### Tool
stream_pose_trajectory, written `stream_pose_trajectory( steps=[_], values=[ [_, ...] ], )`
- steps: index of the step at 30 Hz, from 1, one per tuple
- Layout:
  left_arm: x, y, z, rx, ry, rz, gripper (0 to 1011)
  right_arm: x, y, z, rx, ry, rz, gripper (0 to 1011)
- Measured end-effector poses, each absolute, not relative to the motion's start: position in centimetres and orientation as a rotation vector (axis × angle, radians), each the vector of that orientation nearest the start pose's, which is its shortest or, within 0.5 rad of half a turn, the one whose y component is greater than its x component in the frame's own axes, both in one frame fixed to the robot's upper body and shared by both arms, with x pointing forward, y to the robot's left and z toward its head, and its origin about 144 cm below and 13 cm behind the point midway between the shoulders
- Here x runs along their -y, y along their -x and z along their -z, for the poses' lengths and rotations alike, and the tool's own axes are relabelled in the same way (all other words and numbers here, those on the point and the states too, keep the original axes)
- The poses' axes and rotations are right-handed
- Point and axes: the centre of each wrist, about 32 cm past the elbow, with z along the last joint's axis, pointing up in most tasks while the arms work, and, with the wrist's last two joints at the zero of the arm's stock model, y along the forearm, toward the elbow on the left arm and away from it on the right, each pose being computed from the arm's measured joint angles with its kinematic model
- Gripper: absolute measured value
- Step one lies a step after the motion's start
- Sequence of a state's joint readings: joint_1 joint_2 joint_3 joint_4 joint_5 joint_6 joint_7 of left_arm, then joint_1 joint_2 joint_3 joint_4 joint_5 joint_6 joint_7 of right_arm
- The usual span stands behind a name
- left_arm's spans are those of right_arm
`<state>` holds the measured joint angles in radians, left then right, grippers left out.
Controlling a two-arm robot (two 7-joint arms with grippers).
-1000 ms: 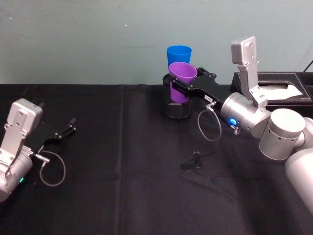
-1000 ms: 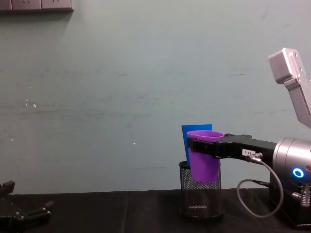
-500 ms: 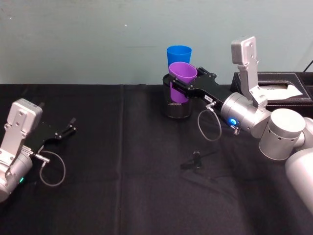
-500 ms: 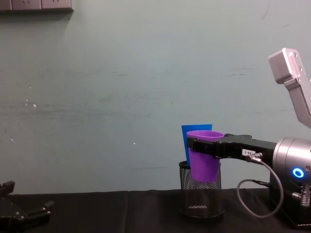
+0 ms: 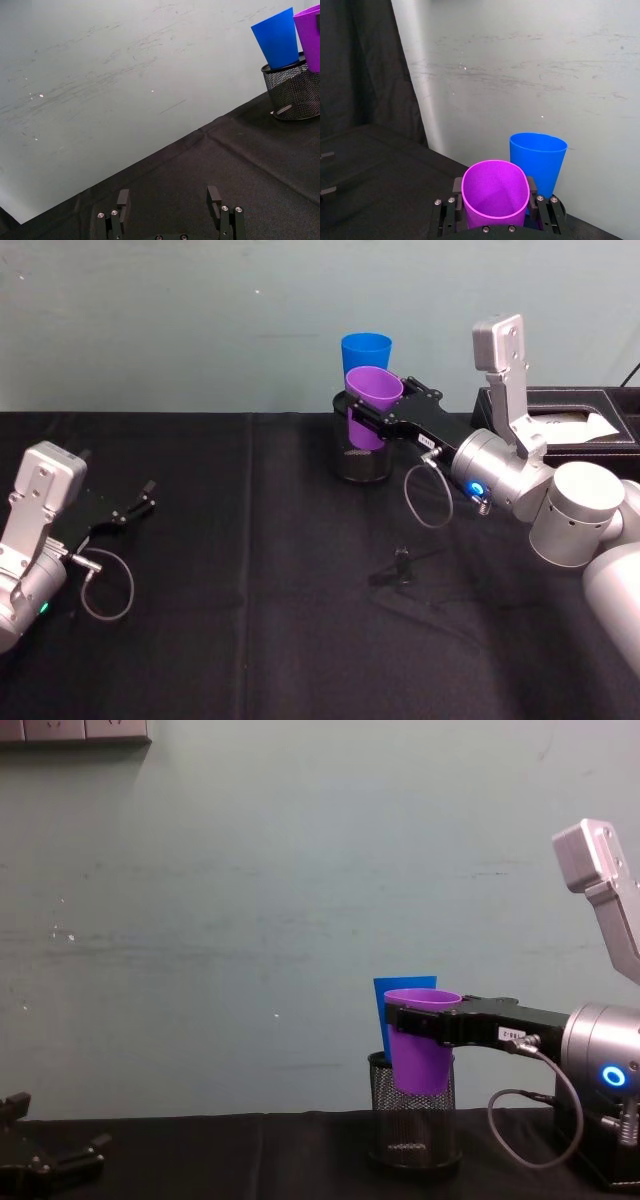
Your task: Pick up one cup with a gripper and tap it against the other cup.
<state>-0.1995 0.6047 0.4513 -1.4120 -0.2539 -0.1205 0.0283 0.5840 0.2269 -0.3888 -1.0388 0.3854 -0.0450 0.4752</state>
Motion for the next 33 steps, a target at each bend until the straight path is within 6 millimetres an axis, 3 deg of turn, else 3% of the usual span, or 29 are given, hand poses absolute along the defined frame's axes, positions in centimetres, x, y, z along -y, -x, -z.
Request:
stream_pose_trajectory(
  steps=[16,33],
  values=[
    [-31.0,-48.9,-114.0,0.285,-0.304,-1.248,1000,22.5,-60.6,-118.9,0.0,-0.012,0.885,717],
    [-31.0,-48.9,-114.0,0.285,-0.304,-1.248,1000,22.3,-58.4,-117.6,-0.016,-0.03,0.866,717]
  ],
)
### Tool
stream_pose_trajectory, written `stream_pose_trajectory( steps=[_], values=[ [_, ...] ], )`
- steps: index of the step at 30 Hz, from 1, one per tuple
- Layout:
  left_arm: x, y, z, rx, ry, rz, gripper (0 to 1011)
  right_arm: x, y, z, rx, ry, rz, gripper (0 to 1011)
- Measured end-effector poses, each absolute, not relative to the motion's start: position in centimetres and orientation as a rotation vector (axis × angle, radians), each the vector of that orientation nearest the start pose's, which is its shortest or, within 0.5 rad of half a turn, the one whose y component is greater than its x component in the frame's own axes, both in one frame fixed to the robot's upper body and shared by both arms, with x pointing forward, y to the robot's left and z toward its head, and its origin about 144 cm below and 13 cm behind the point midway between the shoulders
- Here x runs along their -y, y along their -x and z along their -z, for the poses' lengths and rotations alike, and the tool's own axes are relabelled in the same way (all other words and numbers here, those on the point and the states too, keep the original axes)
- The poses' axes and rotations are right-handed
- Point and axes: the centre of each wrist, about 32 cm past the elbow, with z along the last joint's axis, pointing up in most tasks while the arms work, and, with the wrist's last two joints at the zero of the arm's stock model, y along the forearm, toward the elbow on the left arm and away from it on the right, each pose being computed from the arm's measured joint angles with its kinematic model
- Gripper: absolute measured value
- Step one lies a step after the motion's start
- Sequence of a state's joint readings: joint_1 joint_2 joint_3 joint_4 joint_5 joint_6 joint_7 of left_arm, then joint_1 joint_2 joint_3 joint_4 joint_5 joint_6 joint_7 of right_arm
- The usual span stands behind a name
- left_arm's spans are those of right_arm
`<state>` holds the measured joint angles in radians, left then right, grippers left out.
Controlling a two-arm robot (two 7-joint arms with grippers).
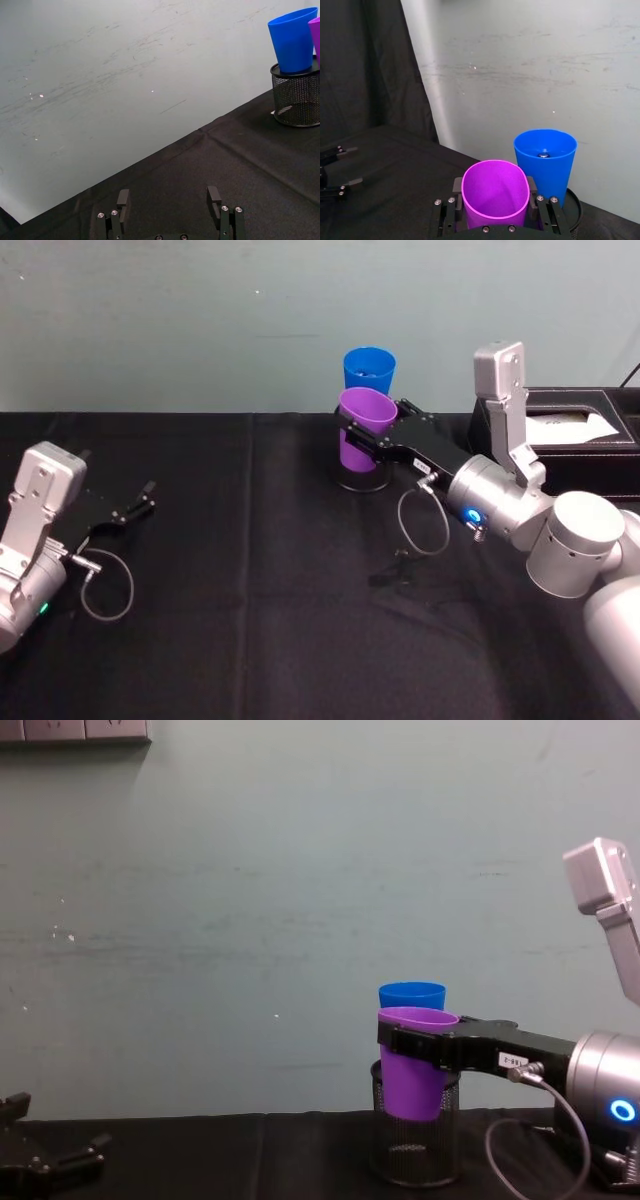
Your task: Pick up one cup with a gripper and tap it against the other cup.
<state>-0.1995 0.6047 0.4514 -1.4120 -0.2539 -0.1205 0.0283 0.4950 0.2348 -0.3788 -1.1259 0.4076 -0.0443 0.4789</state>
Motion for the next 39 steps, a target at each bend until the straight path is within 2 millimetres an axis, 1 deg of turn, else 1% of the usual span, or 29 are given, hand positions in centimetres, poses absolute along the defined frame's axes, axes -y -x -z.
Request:
stream_pose_trajectory(
  steps=[20,28,39],
  values=[
    [-31.0,-48.9,-114.0,0.285,-0.304,-1.248,1000,22.6,-55.3,-118.2,0.024,-0.019,0.85,717],
    [-31.0,-48.9,-114.0,0.285,-0.304,-1.248,1000,22.8,-53.7,-118.4,0.03,-0.018,0.835,717],
    [-31.0,-48.9,-114.0,0.285,-0.304,-1.248,1000,23.2,-52.2,-118.6,0.035,-0.017,0.83,717]
  ],
)
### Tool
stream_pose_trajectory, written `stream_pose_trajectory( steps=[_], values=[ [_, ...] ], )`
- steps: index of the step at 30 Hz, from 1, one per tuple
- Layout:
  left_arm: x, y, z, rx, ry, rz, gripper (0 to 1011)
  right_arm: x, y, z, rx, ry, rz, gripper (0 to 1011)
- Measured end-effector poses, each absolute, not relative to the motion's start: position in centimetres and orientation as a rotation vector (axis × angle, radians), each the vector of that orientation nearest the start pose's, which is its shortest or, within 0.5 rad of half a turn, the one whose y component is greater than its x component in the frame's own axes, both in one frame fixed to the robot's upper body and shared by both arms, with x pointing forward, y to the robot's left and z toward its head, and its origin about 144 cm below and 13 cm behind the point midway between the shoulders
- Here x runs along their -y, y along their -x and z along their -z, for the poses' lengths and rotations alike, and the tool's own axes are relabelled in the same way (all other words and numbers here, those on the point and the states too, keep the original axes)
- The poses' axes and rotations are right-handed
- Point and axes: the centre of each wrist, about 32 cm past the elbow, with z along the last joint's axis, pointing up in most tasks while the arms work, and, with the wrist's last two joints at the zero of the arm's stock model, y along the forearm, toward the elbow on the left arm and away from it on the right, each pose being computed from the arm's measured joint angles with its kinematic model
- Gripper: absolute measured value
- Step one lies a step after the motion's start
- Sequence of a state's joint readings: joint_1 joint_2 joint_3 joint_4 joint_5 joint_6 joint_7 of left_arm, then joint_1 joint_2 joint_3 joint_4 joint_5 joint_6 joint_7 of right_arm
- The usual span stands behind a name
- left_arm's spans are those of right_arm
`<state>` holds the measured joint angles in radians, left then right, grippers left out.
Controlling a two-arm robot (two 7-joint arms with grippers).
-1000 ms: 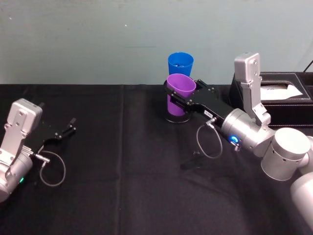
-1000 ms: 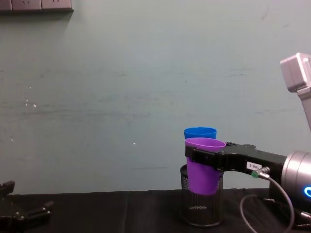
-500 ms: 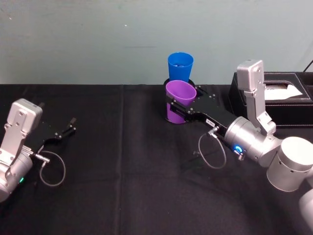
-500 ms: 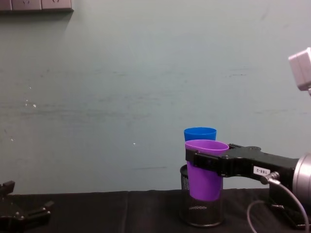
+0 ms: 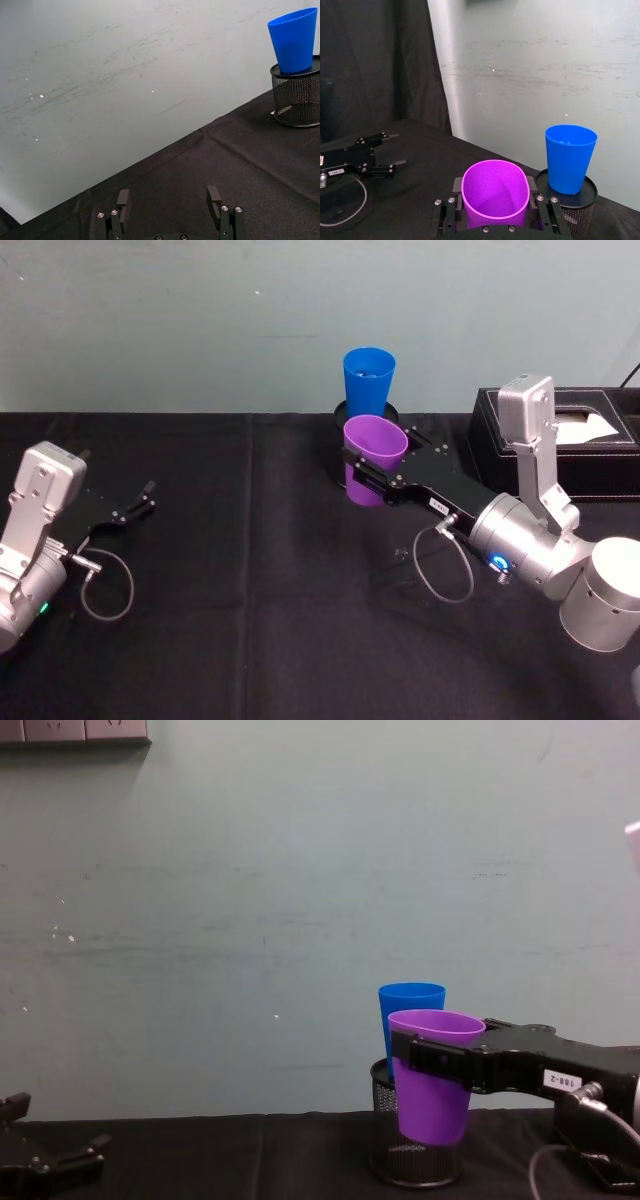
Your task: Pick up one cup with a gripper and tap it against the other cup.
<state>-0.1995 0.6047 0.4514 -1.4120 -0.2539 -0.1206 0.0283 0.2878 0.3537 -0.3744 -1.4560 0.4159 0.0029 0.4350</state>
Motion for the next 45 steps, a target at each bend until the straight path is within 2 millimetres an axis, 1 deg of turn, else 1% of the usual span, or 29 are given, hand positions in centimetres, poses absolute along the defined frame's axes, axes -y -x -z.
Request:
stream_pose_trajectory(
  steps=[5,11,17,24,31,34,45],
  values=[
    [-31.0,-48.9,-114.0,0.285,-0.304,-1.248,1000,23.3,-51.8,-118.5,0.035,-0.012,0.826,717],
    [-31.0,-48.9,-114.0,0.285,-0.304,-1.248,1000,23.2,-50.9,-117.8,0.029,0.002,0.824,717],
    [-31.0,-48.9,-114.0,0.285,-0.304,-1.248,1000,23.0,-50.0,-116.1,0.043,0.035,0.831,717],
    [-31.0,-48.9,-114.0,0.285,-0.304,-1.248,1000,23.0,-49.4,-114.3,0.062,0.056,0.848,717],
    [-31.0,-48.9,-114.0,0.285,-0.304,-1.248,1000,22.8,-48.7,-111.6,0.061,0.047,0.85,717],
    [-31.0,-48.9,-114.0,0.285,-0.304,-1.248,1000,22.7,-48.4,-110.8,0.055,0.039,0.844,717],
    [-31.0,-48.9,-114.0,0.285,-0.304,-1.248,1000,22.6,-47.9,-109.5,0.048,0.034,0.834,717]
  ],
)
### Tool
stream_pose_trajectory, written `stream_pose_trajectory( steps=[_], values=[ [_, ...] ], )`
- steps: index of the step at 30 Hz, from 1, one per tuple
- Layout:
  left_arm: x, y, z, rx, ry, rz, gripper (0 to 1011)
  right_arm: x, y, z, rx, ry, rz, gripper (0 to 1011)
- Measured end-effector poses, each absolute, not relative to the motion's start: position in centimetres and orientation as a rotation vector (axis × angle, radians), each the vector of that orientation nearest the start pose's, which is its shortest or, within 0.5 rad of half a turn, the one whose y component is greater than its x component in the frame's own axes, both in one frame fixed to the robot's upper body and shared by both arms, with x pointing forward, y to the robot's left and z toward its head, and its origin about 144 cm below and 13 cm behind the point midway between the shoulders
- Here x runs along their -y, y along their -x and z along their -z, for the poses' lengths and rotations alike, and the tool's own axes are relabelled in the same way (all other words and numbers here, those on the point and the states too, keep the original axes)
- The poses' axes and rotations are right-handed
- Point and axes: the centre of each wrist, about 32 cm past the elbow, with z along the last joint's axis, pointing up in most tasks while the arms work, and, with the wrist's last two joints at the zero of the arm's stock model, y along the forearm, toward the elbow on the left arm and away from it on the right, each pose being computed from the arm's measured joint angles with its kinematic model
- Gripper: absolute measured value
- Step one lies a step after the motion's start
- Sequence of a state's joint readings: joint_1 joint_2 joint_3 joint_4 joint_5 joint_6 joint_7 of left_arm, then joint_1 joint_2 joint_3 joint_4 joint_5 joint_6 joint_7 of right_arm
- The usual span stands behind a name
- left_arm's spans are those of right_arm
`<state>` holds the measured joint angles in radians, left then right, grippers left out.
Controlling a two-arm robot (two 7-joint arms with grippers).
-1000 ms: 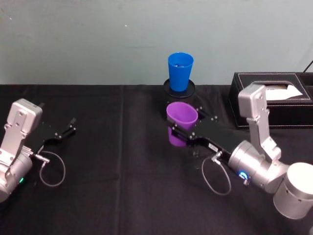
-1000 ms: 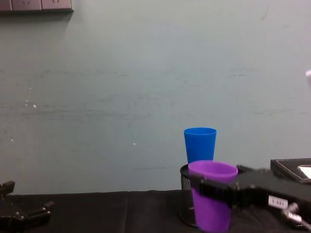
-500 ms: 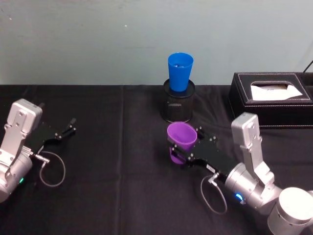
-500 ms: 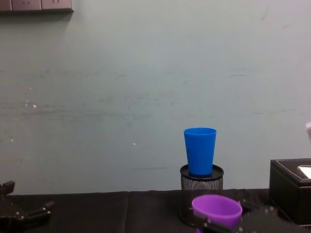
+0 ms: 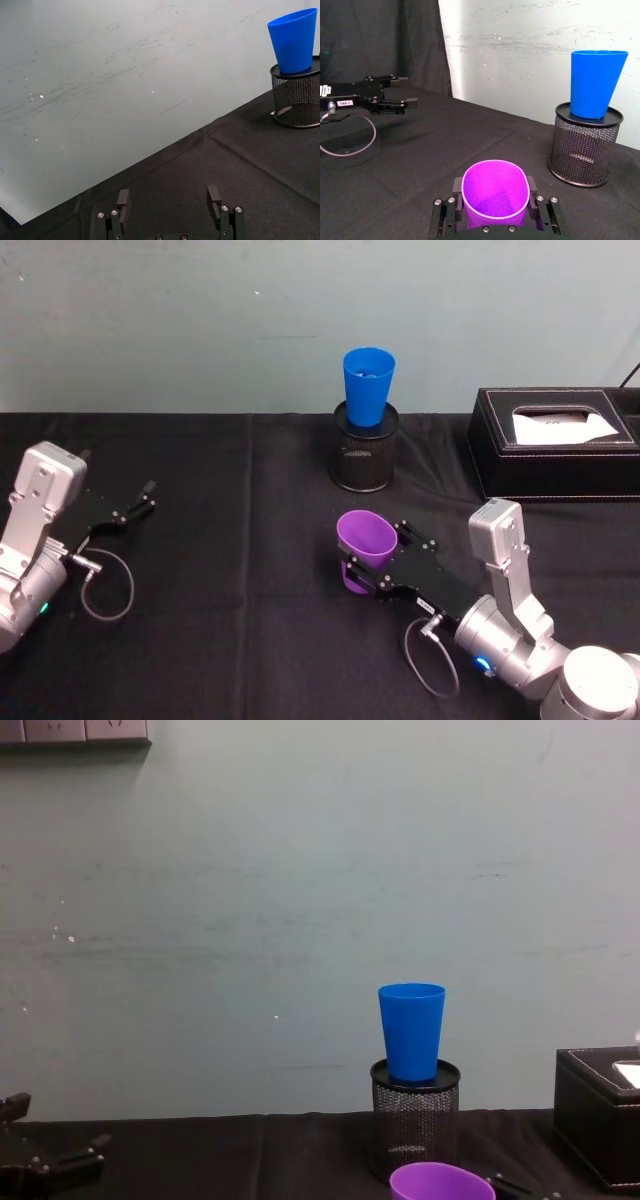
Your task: Pick up one cup with a gripper and tap it against the other cup.
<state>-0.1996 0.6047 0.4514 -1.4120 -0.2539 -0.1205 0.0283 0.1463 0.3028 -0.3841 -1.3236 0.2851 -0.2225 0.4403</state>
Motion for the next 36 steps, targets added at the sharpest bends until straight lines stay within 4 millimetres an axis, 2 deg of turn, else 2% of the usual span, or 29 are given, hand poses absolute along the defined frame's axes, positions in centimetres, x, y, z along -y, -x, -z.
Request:
stream_pose_trajectory(
  steps=[16,28,36],
  values=[
    [-30.97,-48.86,-113.98,0.285,-0.304,-1.248,1000,22.61,-47.86,-109.01,0.049,0.034,0.841,717],
    [-30.97,-48.86,-113.98,0.285,-0.305,-1.248,1000,22.59,-47.86,-109.07,0.047,0.034,0.84,998],
    [-30.97,-48.86,-113.98,0.285,-0.304,-1.248,1000,22.6,-47.52,-109.82,0.091,-0.013,0.851,1002]
  ],
)
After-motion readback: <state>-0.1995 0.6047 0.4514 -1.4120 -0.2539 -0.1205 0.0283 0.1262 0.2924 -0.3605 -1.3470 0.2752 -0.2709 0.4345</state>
